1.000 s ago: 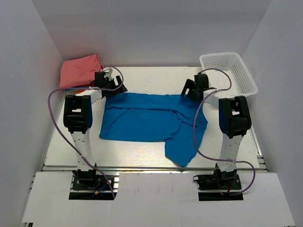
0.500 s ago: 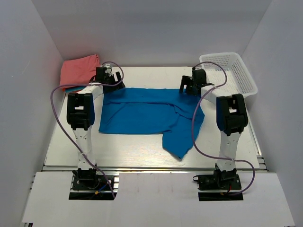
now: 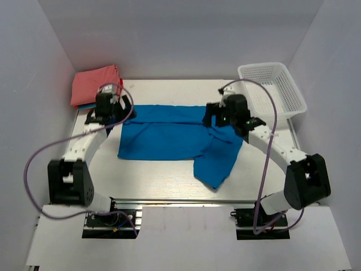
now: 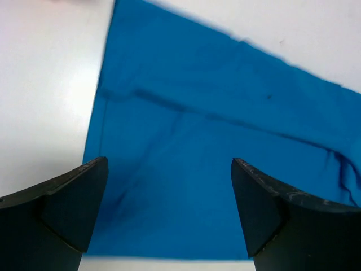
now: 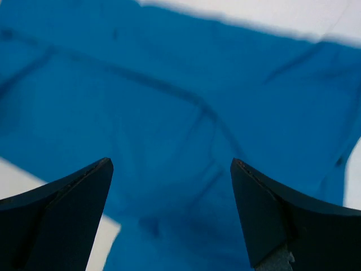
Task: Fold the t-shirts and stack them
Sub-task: Grap the side of the flattened tshirt closest away from the robot with both arms
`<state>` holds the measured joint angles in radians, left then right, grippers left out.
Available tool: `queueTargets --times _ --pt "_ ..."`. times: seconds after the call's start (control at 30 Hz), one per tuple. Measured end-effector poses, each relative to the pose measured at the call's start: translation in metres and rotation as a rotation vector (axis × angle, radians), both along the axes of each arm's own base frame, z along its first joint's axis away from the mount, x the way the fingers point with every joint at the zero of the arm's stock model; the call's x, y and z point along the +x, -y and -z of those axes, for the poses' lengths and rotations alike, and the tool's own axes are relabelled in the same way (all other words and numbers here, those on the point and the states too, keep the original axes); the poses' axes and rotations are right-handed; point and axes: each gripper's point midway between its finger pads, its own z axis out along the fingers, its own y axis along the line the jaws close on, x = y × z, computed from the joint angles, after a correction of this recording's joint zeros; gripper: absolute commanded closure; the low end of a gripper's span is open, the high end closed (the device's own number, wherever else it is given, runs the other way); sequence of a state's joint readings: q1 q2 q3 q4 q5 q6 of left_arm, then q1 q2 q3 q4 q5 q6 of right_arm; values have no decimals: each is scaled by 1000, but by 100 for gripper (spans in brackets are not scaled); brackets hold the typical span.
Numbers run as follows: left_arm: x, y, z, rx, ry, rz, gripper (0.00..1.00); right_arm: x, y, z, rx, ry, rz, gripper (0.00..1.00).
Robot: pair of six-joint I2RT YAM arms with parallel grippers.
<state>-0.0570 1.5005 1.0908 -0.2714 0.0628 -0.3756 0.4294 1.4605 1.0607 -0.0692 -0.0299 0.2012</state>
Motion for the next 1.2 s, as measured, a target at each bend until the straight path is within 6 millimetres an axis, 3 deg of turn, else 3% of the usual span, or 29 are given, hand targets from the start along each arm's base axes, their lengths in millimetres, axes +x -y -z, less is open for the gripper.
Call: queueTargets --times 0.07,0.13,0.3,0.47,0.6,0.83,0.9,1.0,1.07,1.17,1.2 --pt "-33 -8 9 -14 -29 -74 0 -31 -7 22 -22 -78 -46 10" --pt "-61 -15 31 -22 -91 -133 0 -61 -12 45 -45 -159 -89 10" --pt "-132 -27 100 0 -324 -238 2 -151 -1 97 -121 -381 -166 10" --pt "-174 -31 125 -13 -364 -285 7 -200 19 106 -137 -475 -142 10" --pt "-178 -31 130 -25 -344 -298 10 -220 30 108 -119 -507 -100 10" --pt "-162 -32 129 -40 -286 -311 24 -245 41 130 -107 -620 -25 16" --pt "-162 -33 133 -41 -290 -317 32 -250 42 135 -99 -648 -14 22" --pt "-158 -33 135 -42 -280 -319 52 -257 39 141 -76 -681 -10 34" --pt "-157 -34 137 -43 -275 -319 67 -259 37 143 -58 -698 -8 36" --pt "-156 -34 140 -46 -273 -320 80 -261 32 147 -28 -715 0 52" --pt "-156 -34 140 -47 -271 -319 93 -262 31 149 -16 -721 4 68"
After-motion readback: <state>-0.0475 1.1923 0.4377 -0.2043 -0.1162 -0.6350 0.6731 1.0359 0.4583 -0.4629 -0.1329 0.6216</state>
